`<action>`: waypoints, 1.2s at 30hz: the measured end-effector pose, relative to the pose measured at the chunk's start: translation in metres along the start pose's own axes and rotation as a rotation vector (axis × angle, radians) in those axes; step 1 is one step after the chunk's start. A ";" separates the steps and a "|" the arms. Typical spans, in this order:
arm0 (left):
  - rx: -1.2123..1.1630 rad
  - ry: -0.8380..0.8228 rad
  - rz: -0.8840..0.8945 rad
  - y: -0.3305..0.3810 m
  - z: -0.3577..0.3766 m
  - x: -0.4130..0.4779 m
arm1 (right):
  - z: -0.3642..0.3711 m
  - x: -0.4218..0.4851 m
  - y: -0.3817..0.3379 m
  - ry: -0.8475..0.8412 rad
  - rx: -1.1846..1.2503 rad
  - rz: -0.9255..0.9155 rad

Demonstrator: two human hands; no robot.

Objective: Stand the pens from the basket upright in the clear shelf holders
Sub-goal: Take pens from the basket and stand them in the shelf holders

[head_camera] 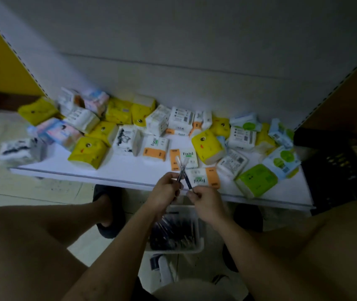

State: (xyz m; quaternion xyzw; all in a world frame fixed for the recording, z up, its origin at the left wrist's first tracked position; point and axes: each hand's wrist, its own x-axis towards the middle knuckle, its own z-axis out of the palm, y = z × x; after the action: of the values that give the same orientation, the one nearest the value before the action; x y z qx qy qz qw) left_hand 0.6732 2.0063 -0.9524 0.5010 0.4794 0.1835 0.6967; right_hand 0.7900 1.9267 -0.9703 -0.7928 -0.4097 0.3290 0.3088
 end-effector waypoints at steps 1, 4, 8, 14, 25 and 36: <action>-0.009 0.015 0.059 0.011 0.000 -0.004 | -0.006 0.000 -0.010 0.021 0.065 -0.017; -0.029 0.074 0.259 0.043 -0.002 -0.017 | -0.023 -0.004 -0.040 0.005 0.432 0.026; -0.007 0.113 0.457 0.095 -0.001 -0.034 | -0.051 -0.009 -0.073 -0.041 0.597 -0.122; -0.009 0.115 0.681 0.185 0.012 -0.066 | -0.121 -0.009 -0.140 0.112 0.542 -0.401; 0.230 0.116 1.102 0.323 0.030 -0.151 | -0.249 -0.068 -0.241 0.327 0.305 -0.701; 0.425 0.083 1.305 0.415 0.045 -0.179 | -0.334 -0.082 -0.312 0.423 0.139 -0.870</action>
State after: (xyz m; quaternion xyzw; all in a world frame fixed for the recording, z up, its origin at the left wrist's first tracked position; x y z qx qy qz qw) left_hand 0.7201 2.0295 -0.5012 0.8058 0.1313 0.4865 0.3111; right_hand 0.8728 1.9309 -0.5132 -0.5752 -0.6083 0.0277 0.5462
